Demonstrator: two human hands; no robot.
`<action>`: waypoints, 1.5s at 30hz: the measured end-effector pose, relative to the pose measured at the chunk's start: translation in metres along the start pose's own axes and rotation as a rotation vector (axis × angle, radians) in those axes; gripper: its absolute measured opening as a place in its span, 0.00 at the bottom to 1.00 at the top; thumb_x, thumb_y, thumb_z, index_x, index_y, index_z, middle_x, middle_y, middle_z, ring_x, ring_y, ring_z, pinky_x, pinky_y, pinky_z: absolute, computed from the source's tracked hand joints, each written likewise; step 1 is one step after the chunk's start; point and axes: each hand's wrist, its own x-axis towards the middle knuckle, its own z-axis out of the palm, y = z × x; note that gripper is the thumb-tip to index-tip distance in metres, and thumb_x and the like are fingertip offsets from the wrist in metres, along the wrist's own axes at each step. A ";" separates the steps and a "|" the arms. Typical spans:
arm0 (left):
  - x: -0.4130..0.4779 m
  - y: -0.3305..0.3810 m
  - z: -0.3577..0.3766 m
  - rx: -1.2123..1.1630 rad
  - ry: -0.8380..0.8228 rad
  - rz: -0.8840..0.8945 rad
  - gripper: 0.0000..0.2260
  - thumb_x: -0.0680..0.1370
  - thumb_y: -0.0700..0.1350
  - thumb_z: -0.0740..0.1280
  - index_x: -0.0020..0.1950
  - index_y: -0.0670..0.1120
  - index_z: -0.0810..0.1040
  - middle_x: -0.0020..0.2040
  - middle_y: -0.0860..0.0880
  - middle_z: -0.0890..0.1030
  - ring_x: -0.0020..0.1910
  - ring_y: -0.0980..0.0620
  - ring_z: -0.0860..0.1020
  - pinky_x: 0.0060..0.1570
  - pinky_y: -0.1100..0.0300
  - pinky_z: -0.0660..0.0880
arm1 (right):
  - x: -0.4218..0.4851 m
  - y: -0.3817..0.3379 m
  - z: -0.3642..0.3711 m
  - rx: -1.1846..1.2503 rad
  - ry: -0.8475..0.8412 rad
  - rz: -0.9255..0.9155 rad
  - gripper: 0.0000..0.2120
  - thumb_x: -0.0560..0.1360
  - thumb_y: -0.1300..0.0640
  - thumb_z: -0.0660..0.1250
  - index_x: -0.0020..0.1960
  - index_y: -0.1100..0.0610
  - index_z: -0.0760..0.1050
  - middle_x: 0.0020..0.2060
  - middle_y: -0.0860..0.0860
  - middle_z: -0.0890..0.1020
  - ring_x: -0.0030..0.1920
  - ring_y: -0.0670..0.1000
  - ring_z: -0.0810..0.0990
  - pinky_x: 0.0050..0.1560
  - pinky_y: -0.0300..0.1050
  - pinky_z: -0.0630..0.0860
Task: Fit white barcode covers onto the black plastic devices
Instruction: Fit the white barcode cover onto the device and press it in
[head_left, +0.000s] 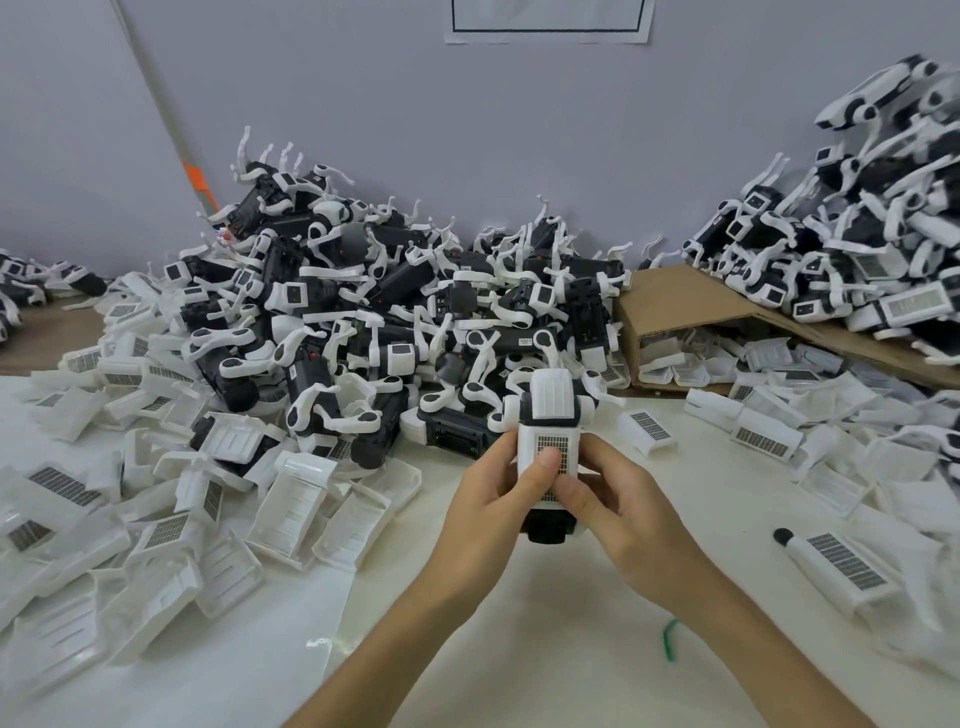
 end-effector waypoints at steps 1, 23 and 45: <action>0.000 0.000 0.000 0.003 -0.010 -0.007 0.13 0.83 0.51 0.63 0.64 0.48 0.78 0.55 0.47 0.85 0.55 0.48 0.84 0.50 0.58 0.81 | 0.001 0.000 -0.001 0.012 -0.006 0.007 0.14 0.78 0.49 0.64 0.63 0.47 0.76 0.56 0.48 0.84 0.57 0.52 0.84 0.60 0.55 0.79; 0.002 -0.009 -0.011 0.947 0.333 0.334 0.11 0.72 0.49 0.73 0.52 0.56 0.76 0.36 0.61 0.78 0.41 0.61 0.73 0.60 0.48 0.69 | 0.004 -0.001 -0.011 -0.022 0.192 0.013 0.16 0.73 0.42 0.68 0.58 0.46 0.77 0.50 0.46 0.83 0.45 0.52 0.84 0.48 0.46 0.79; 0.005 -0.005 -0.022 1.204 0.254 0.466 0.09 0.72 0.45 0.73 0.49 0.52 0.77 0.43 0.60 0.81 0.41 0.55 0.72 0.48 0.59 0.58 | 0.003 0.003 0.000 0.181 0.232 0.063 0.17 0.79 0.45 0.61 0.49 0.60 0.68 0.42 0.57 0.85 0.40 0.58 0.86 0.43 0.45 0.81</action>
